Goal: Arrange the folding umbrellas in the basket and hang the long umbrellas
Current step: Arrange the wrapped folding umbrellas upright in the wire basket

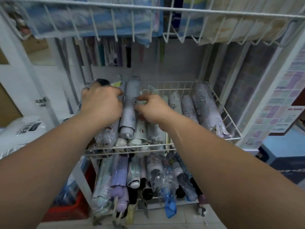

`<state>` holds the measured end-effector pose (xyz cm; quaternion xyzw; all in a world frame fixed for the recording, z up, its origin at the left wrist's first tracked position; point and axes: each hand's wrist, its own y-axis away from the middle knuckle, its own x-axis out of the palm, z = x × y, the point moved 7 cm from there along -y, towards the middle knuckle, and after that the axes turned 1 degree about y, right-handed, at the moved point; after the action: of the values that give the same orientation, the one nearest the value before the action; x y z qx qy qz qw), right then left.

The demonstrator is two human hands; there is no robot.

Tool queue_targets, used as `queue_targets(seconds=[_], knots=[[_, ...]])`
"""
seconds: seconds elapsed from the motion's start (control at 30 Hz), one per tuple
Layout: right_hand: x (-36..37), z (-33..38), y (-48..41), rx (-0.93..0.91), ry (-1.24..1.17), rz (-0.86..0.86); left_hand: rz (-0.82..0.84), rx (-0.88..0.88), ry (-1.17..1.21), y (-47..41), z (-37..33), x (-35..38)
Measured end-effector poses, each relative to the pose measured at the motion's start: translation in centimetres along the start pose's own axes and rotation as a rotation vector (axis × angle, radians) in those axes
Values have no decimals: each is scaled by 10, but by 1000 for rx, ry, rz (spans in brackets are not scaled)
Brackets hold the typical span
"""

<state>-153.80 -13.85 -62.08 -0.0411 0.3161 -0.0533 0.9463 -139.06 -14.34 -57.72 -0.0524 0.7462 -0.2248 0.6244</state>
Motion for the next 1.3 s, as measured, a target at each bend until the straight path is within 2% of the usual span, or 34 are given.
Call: queue_targets(seconds=[0.13, 0.3, 0.4, 0.6, 0.7, 0.83, 1.0, 1.13, 1.23, 1.3], knots=[[7, 2, -2, 38, -44, -65, 172, 54, 10, 6, 10, 18], [10, 10, 2, 24, 45, -63, 250, 61, 86, 9, 18, 29], [12, 6, 0, 57, 9, -47, 312, 40, 149, 9, 24, 32], [16, 6, -4, 96, -40, -61, 319, 51, 220, 10, 17, 25], [19, 0, -2, 133, -198, -112, 332, 86, 265, 13, 8, 23], [-2, -10, 3, 87, -398, -181, 233, 151, 273, 16, -19, 13], [-43, -28, 15, 47, -295, -137, 252, 139, 451, 12, -68, 20], [-81, -49, 16, 91, -386, -203, 206, 137, 644, 5, -105, 21], [-118, -55, 14, 44, -242, -251, 219, 152, 764, -1, -128, 35], [-134, -63, 16, 52, -140, -248, 305, 137, 856, -1, -140, 56]])
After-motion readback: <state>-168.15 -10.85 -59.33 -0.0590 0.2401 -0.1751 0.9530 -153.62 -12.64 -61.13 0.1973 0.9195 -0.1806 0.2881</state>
